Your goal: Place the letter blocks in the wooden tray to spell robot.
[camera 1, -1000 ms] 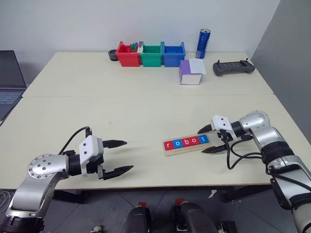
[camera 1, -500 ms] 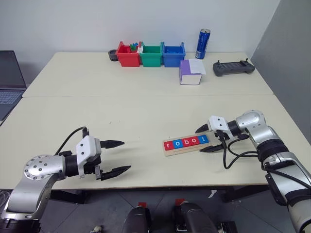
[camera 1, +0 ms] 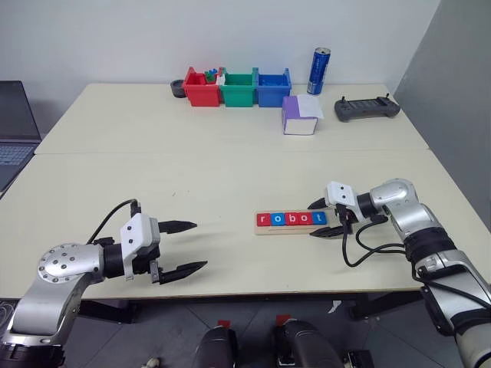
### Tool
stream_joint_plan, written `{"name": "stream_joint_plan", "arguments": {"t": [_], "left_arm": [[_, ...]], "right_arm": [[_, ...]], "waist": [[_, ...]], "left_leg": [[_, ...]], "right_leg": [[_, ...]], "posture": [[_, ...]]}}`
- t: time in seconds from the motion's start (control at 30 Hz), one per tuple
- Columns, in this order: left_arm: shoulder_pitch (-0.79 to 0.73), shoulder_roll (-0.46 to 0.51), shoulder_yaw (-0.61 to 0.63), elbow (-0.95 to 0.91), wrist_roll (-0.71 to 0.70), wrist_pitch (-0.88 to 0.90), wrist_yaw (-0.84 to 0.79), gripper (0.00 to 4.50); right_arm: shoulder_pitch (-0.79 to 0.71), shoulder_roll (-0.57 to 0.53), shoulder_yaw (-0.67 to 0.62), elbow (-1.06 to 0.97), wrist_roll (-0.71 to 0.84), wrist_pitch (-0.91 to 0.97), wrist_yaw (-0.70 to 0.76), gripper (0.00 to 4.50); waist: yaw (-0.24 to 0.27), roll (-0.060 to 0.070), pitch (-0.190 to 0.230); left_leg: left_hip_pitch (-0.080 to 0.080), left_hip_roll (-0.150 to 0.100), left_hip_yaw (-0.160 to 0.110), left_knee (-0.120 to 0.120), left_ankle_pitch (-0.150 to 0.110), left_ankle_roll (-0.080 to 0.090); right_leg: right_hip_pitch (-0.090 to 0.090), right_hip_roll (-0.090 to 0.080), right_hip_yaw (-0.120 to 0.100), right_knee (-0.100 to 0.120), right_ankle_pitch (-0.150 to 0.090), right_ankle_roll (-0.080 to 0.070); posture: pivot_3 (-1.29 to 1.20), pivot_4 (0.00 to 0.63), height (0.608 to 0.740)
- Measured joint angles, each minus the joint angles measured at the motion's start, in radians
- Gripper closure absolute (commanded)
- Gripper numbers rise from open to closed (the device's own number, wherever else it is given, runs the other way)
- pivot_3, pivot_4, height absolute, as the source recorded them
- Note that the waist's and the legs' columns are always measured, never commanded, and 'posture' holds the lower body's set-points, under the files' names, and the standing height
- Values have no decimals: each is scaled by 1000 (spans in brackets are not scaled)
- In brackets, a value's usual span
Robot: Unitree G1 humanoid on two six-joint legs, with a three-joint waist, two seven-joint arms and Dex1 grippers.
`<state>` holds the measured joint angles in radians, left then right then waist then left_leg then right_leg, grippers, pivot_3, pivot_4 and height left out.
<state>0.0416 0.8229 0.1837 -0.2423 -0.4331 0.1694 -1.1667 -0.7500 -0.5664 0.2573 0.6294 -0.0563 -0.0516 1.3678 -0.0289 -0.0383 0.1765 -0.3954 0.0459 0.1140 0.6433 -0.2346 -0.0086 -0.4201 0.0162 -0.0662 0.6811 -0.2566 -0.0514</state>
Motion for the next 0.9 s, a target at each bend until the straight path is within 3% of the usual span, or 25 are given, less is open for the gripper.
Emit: {"name": "stream_joint_plan", "arguments": {"t": [0.43,0.53,0.9], "left_arm": [[-62,0,-24,52,3,-3,-22,0],[-72,0,-24,59,4,-4,-24,0],[-87,-2,-42,68,10,-23,-23,0]], "right_arm": [[57,-32,-2,-126,13,41,-31,1083],[57,-45,-1,-125,19,25,-23,61],[56,-98,-5,-184,68,90,59,23]], "waist": [[2,0,0],[3,0,0],[4,2,2]], "left_leg": [[-3,0,0,0,0,0],[-3,0,0,0,0,0],[-3,-1,0,0,0,0]], "right_leg": [[-2,0,0,-1,0,0],[-2,0,0,-1,0,0],[-2,0,0,-1,0,0]], "posture": [[0,150,740],[0,150,740],[0,150,740]]}}
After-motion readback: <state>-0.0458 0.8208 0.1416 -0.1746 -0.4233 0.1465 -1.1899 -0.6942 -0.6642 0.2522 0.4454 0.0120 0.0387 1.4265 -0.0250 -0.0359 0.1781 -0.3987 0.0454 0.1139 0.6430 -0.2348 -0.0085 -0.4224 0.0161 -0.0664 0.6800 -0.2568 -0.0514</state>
